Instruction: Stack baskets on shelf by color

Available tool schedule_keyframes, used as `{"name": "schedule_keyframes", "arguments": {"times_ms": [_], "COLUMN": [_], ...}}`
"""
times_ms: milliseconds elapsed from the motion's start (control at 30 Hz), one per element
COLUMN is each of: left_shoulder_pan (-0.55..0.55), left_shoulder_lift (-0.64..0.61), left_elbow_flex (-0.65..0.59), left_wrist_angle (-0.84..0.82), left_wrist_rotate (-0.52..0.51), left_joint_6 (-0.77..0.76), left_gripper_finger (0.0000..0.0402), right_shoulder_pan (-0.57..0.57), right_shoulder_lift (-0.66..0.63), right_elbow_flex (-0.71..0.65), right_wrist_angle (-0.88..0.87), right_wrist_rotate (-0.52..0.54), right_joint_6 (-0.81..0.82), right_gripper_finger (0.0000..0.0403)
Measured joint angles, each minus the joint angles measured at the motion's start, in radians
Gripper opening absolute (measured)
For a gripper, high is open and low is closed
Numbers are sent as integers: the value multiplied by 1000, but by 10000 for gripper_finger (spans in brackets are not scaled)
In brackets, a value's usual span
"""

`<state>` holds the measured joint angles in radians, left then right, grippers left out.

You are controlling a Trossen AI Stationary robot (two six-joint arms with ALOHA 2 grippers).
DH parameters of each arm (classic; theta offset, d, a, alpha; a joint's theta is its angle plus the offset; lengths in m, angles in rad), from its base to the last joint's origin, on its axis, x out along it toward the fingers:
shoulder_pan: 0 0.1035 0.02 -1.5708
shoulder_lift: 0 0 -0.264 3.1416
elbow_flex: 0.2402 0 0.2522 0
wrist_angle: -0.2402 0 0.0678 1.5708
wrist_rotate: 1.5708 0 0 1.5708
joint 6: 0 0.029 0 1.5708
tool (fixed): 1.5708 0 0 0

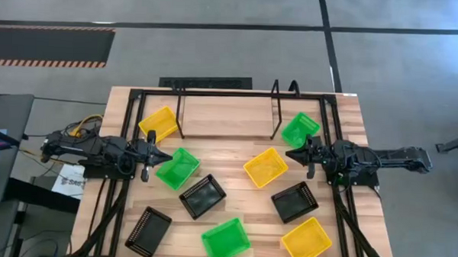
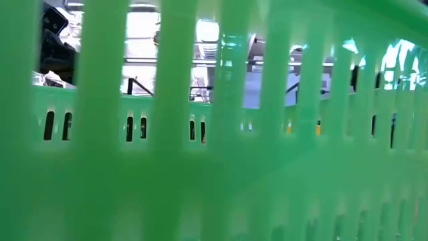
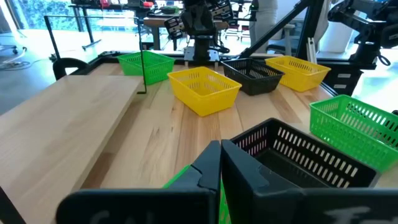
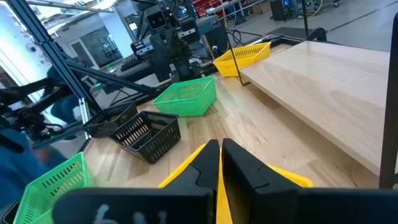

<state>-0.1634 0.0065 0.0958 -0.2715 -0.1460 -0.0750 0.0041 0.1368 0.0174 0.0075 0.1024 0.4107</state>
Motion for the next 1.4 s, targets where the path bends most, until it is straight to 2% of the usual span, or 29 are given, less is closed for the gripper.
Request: {"name": "schedule_keyframes", "arguments": {"times_ms": [667,900,1133,1400], "left_shoulder_pan": [0,0,1,1], "left_shoulder_lift": [0,0,0,0], "left_elbow_flex": [0,0,-1,-4], "left_wrist_angle": [0,1,10,49], "left_wrist_rotate": [0,-1,-158,-227], "left_joint_6": [-10,-226,-410,-507], "left_gripper_finger": [0,0,0,0], "right_shoulder_pan": [0,0,0,0], "right_shoulder_lift": [0,0,0,0], "right_elbow_flex": [0,0,0,-1], "right_wrist_angle": [0,0,0,13], "right_wrist_rotate": [0,0,0,2], "right_joint_6": [0,0,0,0], "right_gripper_finger": [44,44,44,44]}}
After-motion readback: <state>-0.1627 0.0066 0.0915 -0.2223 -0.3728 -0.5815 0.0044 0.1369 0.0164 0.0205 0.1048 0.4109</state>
